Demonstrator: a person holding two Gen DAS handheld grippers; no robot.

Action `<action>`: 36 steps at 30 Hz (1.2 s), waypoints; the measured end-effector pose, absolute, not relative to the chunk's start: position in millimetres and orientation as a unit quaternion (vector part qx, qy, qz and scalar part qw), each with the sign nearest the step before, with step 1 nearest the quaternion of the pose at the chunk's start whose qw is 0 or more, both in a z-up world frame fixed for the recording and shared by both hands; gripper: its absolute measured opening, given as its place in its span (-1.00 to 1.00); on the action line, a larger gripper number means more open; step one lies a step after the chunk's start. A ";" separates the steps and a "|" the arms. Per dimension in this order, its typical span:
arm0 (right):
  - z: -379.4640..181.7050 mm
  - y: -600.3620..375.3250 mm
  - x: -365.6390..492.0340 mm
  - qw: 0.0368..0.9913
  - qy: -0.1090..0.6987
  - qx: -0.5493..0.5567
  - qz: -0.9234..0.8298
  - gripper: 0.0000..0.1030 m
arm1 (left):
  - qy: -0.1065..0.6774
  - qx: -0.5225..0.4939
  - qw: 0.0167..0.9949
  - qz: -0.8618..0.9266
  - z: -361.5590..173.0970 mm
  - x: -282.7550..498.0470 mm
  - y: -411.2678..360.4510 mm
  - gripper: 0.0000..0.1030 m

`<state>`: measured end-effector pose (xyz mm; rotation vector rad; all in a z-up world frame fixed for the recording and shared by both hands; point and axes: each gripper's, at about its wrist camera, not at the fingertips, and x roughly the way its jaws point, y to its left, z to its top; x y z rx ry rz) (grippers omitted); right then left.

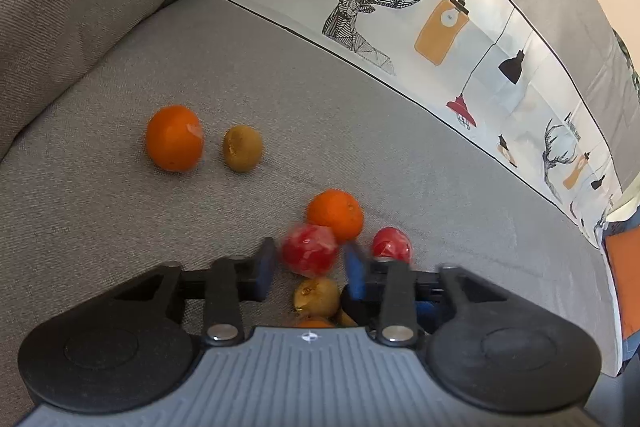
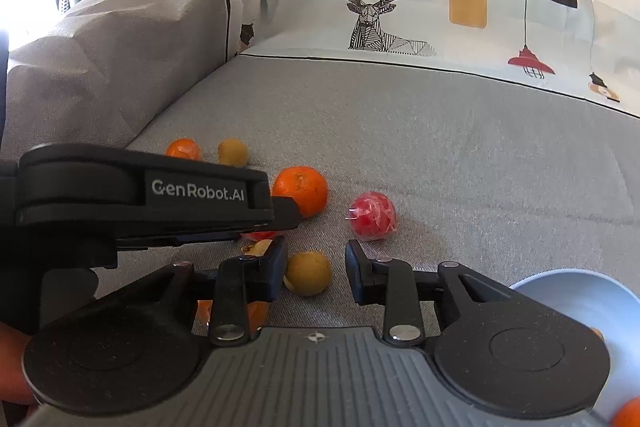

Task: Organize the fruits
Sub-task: 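Move both tools back to the fruit cluster beside the plate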

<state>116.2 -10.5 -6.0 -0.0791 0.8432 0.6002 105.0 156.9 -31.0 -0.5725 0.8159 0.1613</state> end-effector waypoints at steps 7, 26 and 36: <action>-5.6 -9.7 116.2 0.869 0.402 -0.037 0.285 -0.34 | 0.365 -0.245 0.892 0.104 -17.6 94.3 156.4 -0.36; -4.7 -10.8 117.6 0.868 0.400 -0.033 0.294 -0.29 | 0.392 -0.232 0.881 0.132 -25.6 101.5 159.8 -0.31; -5.4 -12.0 121.4 0.867 0.405 -0.031 0.287 -0.20 | 0.392 -0.229 0.881 0.132 -25.9 102.3 159.6 -0.31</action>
